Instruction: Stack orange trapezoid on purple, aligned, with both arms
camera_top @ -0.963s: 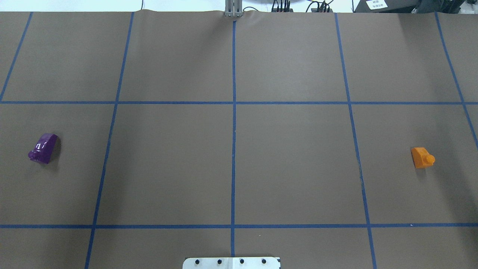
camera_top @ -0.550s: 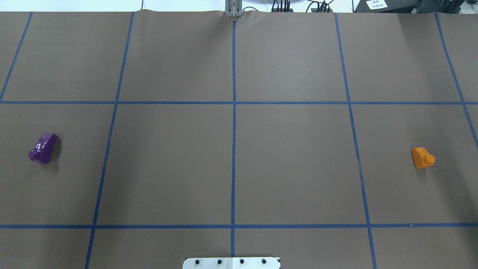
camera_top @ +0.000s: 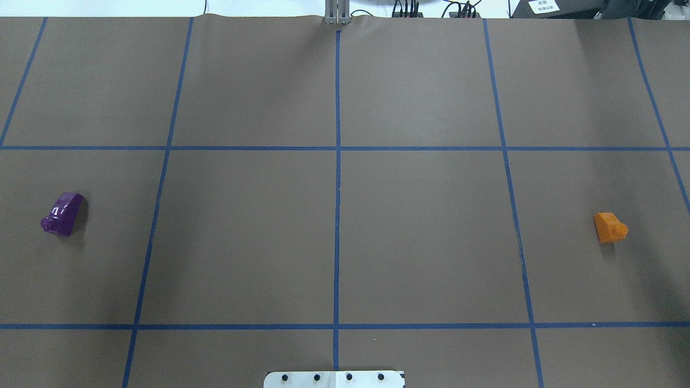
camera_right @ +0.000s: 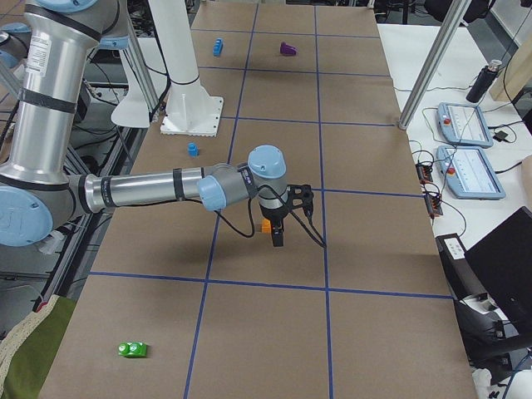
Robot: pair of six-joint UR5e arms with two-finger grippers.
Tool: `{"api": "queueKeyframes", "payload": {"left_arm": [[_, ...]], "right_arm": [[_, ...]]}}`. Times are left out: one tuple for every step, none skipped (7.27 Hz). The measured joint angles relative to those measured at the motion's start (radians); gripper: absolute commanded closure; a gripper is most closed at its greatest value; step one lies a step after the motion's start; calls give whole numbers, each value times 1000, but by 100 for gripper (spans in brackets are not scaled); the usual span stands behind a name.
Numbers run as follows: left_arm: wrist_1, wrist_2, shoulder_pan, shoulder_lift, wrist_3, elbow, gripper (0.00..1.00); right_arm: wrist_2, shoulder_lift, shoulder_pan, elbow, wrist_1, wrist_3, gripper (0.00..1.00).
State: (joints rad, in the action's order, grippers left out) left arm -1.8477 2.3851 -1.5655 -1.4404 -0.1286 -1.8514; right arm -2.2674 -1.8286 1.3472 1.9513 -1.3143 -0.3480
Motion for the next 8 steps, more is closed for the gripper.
{"api": "queueKeyframes", "payload": {"left_arm": [[-67,18,35,11,86,16,0],[-125,32,83,31,219,23,0],[-210,28,136,62,375,27,0],[-296,-8,200,93,516,28,0],[-349,-64,275,110,620,29,0],[-376,-125,358,117,698,29,0],[-393,-188,444,116,758,30,0],[-405,-241,518,112,793,31,0]], "right_arm": [[1,0,-6,0,5,-7,0],[3,0,-9,0,7,-10,0],[5,0,-10,0,8,-11,0],[7,-1,-11,0,9,-11,0],[8,-1,-11,0,9,-11,0],[9,-1,-11,0,9,-10,0],[9,-1,-11,0,9,-11,0],[9,-1,-11,0,9,-11,0]]}}
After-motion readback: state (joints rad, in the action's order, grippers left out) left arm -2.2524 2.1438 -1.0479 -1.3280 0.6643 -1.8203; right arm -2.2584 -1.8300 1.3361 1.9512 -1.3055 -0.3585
